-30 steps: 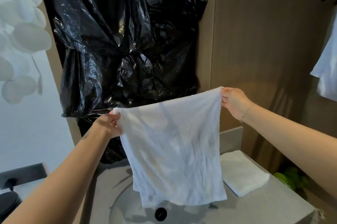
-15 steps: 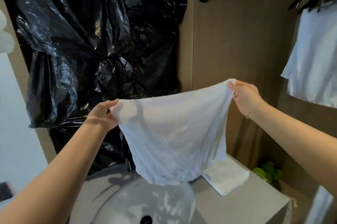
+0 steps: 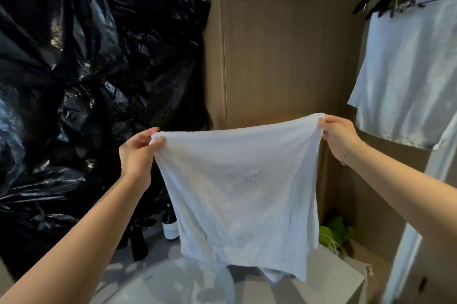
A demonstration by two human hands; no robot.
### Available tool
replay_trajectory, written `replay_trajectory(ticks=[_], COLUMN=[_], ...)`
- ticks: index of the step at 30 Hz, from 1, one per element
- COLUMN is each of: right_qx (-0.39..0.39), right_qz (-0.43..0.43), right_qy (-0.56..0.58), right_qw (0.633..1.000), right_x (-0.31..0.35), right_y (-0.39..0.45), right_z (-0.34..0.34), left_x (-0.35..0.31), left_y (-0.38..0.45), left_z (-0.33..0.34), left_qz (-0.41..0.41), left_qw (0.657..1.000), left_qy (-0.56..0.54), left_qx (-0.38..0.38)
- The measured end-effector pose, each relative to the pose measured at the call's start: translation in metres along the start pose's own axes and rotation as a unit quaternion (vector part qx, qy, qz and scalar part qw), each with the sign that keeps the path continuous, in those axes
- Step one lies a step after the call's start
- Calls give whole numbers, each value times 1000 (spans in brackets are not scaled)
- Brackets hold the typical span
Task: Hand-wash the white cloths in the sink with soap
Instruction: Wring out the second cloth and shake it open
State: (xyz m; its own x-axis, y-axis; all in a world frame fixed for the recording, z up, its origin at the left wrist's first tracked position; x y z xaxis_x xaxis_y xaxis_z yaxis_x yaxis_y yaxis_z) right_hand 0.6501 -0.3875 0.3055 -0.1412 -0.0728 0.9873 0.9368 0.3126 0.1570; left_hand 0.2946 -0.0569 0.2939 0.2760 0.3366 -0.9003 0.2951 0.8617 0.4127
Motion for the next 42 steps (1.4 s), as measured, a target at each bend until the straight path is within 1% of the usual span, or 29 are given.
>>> replay_trajectory(ticks=[2, 3, 5, 6, 7, 9, 11, 13, 15, 19, 23, 25, 28, 32, 35, 37, 40, 41, 42], right_qx=[0, 8, 27, 30, 34, 53, 74, 107, 136, 179, 222, 236, 284, 306, 301, 324, 343, 348, 355], right_qz=[-48, -68, -90, -92, -94, -82, -70, -74, -66, -22, 21, 44, 70, 120, 154, 133, 73, 42, 5], right_qy=[-51, -74, -101, -103, -98, -66, -34, -22, 0, 35, 22, -1, -49, -127, -173, -208, -305, -365, -448], right_qw=[998, 995, 990, 990, 990, 993, 994, 991, 989, 983, 975, 971, 955, 936, 925, 913, 885, 863, 821], right_x=[7, 10, 13, 14, 14, 15, 14, 10, -5, -53, -116, -149, -196, -261, -310, -335, -369, -381, -391], right_y=[15, 24, 44, 55, 66, 83, 98, 106, 109, 86, 67, 61, 51, 58, 71, 82, 101, 105, 105], right_z=[0, 3, 11, 14, 18, 26, 32, 33, 27, -2, -40, -57, -67, -57, -26, 6, 48, 57, 63], left_x=[-6, -10, -15, -15, -14, -18, -19, -13, -5, 15, 52, 74, 113, 181, 236, 272, 316, 331, 343], left_y=[6, 9, 18, 24, 30, 36, 31, 18, -1, -69, -154, -194, -244, -271, -269, -261, -250, -251, -254], left_z=[8, 14, 28, 32, 35, 39, 46, 53, 54, 54, 53, 51, 45, 34, 22, 15, 11, 10, 10], left_qz=[70, 114, 193, 203, 199, 180, 138, 80, 59, 50, 13, -19, -80, -180, -259, -304, -358, -378, -402], left_qw=[990, 972, 908, 887, 879, 895, 934, 968, 980, 980, 969, 967, 963, 943, 919, 903, 873, 863, 850], left_qy=[118, 201, 368, 412, 429, 408, 330, 237, 191, 184, 219, 226, 228, 260, 269, 266, 286, 293, 302], left_qx=[20, 34, 56, 56, 52, 27, 9, -1, -18, -59, -110, -115, -116, -104, -128, -148, -167, -162, -155])
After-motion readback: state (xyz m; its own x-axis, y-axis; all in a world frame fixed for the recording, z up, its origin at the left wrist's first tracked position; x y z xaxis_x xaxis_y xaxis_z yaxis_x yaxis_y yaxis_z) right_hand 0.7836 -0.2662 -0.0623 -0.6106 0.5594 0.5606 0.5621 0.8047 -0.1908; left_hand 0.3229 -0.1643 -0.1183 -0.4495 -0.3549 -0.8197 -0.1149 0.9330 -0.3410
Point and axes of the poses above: each hand's wrist, its own y-axis towards the middle knuckle, its own z-axis out of the palm, x = y × z, the point moved 9 cm from there along y, towards the middle knuckle, and after that the axes turned 4 degrees about z, right-handed, at the moved point
